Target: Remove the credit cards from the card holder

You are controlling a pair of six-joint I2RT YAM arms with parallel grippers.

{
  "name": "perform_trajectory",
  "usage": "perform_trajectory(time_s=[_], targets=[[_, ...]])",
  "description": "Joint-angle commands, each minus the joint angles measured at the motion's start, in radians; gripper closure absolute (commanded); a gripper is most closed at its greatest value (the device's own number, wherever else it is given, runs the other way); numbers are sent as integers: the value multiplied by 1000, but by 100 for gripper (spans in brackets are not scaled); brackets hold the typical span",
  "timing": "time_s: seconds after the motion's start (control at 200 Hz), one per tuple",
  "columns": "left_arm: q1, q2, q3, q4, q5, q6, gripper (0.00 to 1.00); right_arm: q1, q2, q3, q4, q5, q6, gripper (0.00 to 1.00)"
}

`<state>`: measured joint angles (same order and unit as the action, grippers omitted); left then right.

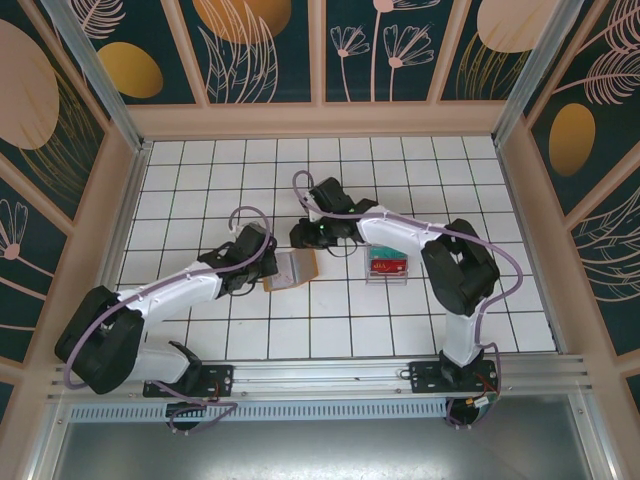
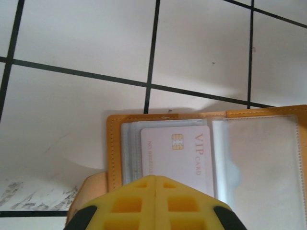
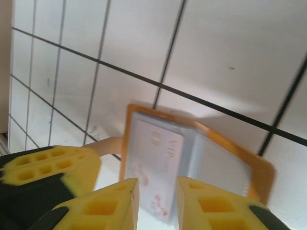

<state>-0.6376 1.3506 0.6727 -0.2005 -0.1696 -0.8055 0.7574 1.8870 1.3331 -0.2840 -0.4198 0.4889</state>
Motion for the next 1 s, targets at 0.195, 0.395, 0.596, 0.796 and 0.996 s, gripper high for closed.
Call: perform_trajectory(time_s=[0.195,0.395,0.596,0.796,0.996], targets=[[9,5,-64,20,10,20,100,36,82,57,-54,-61,-31,76],[10,27,-92,66,37,14,100,4,112,-3,8,-145,-4,78],[9,49,-109,106,57,-3,100,-6,133,-35,33,-186,-1,79],[9,71,-111,108,68,-10,100,-6,154,-43,44,-199,-6,79],[8,78,-116,108,74,-16,100,-6,179,-39,48,-209,-7,78]])
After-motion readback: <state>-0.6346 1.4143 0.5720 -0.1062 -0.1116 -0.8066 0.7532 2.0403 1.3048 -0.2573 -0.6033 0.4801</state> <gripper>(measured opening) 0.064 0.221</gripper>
